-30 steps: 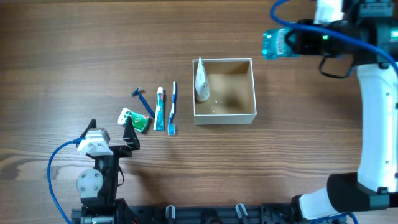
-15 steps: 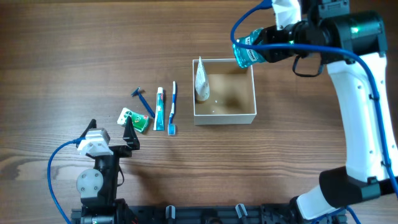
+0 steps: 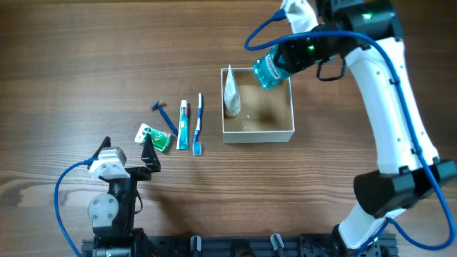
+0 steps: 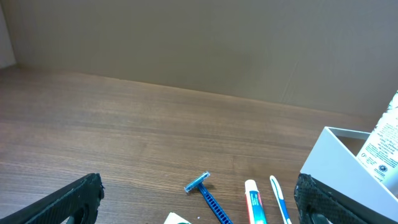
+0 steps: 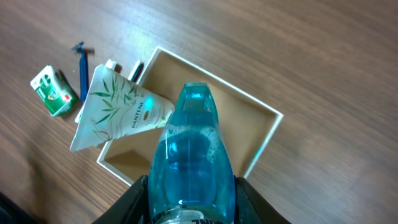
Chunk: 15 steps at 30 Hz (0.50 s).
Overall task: Pack container
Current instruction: 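Lower the mouthwash bottle into the box's right side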
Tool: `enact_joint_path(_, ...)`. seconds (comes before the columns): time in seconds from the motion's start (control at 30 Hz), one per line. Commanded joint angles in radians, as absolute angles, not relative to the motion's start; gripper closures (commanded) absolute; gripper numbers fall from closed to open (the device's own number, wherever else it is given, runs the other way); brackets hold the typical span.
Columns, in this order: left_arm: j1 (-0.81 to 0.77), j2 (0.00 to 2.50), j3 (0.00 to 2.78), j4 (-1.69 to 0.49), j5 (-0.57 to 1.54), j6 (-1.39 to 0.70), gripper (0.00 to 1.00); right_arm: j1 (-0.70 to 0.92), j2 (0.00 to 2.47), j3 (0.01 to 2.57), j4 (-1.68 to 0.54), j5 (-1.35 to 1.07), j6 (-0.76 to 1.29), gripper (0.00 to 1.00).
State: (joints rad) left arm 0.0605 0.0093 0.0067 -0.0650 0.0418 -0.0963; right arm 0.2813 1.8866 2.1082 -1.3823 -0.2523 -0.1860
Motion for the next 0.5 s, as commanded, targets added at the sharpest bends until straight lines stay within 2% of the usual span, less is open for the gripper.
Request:
enact_joint_path(0.0,0.056,0.007,0.006,-0.075,0.033,-0.113,0.0,0.298,1.925,2.119,-1.375,-0.281,-0.181,0.96)
enact_joint_path(0.47,0.056,0.007,0.006,-0.075,0.033,-0.113,0.0,0.298,2.04,2.119,-1.376,-0.117,0.003,0.96)
